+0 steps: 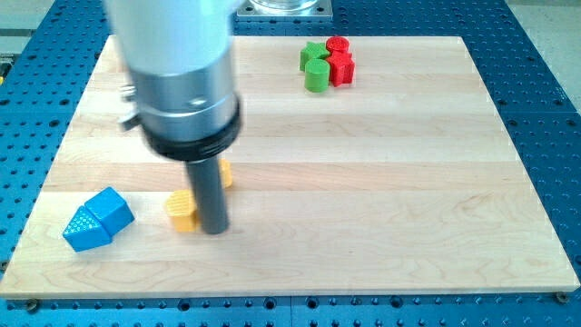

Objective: Push the yellow blocks to the blue blocks

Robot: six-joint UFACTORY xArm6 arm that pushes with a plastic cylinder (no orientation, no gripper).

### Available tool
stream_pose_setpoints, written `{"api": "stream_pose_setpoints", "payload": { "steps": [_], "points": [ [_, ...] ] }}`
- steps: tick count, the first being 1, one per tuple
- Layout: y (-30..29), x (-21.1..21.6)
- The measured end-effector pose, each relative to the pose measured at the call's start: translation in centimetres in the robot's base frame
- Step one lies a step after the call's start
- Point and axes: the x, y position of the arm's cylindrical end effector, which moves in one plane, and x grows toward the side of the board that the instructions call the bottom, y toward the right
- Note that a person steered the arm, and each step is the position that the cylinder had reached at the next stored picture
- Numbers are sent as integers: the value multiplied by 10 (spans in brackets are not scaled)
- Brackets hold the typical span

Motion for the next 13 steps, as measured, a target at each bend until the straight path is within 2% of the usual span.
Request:
{"api": "stream_pose_setpoints", "payload": {
  "steps": [1,2,3,4,5,6,7,8,9,10,13],
  "points": [
    [7,-3],
    [74,-49],
    [69,-69],
    [19,-49],
    [-4,-46],
    [41,-72],
    [16,-88],
    [-35,-65],
    [-25,-82],
    [-58,-76],
    [-60,-73]
  ]
}}
